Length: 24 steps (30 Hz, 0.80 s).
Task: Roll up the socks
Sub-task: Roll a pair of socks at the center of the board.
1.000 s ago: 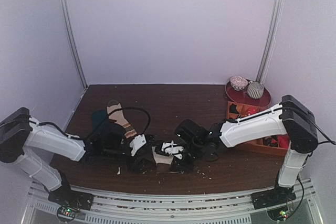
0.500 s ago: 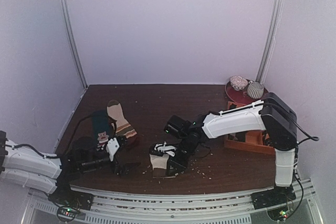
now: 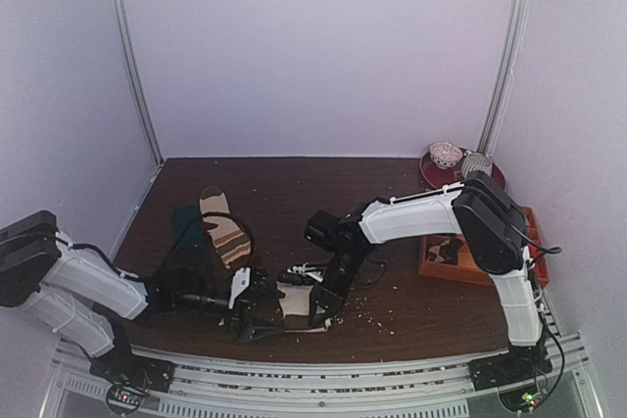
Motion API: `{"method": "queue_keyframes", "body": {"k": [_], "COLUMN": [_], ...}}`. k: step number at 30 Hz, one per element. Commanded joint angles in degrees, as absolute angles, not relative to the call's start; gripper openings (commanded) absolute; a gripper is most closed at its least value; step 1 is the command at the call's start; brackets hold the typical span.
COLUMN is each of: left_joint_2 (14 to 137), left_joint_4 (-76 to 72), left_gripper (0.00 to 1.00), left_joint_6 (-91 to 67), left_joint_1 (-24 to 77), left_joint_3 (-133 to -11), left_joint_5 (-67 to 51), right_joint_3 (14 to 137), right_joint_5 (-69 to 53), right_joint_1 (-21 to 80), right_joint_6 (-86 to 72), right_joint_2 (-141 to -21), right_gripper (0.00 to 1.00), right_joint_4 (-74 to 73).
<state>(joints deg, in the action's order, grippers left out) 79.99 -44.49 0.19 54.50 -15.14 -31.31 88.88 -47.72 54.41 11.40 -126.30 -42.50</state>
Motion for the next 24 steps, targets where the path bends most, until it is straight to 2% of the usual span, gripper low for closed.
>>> {"method": "queue_keyframes", "body": {"k": [1,11,18,22,24], "left_joint_2": [84.7,98.5,100.2,102.3,103.6], "left_joint_4": [-43.4,-42.3,-41.8,-39.1,-38.2], "left_gripper": [0.75,0.55,0.47,0.36,0.35], "left_joint_6": [3.3,1.7,0.7,1.0,1.1], "left_joint_1": [55.0,55.1,55.1,55.5,56.2], "left_joint_3": [-19.3,-24.9,-25.5,-26.1,-26.5], "left_joint_5": [-34.9,-34.8,-35.6,-35.0,-34.6], "right_joint_3": [86.3,85.4,84.8,84.7,84.6], "right_joint_5": [-40.0,-40.1,-40.6,-41.1,-41.4], "right_joint_1": [55.3,54.9,54.7,54.6,54.5], "right_joint_6": [11.1,10.2,8.8,8.3,8.1], "right_joint_2": [-132.4,-131.8,-131.6,-131.5,-131.6], "right_gripper": [0.12,0.12,0.12,0.12,0.12], "right_joint_4": [-47.7,-46.6,-45.1,-44.6,-44.3]}}
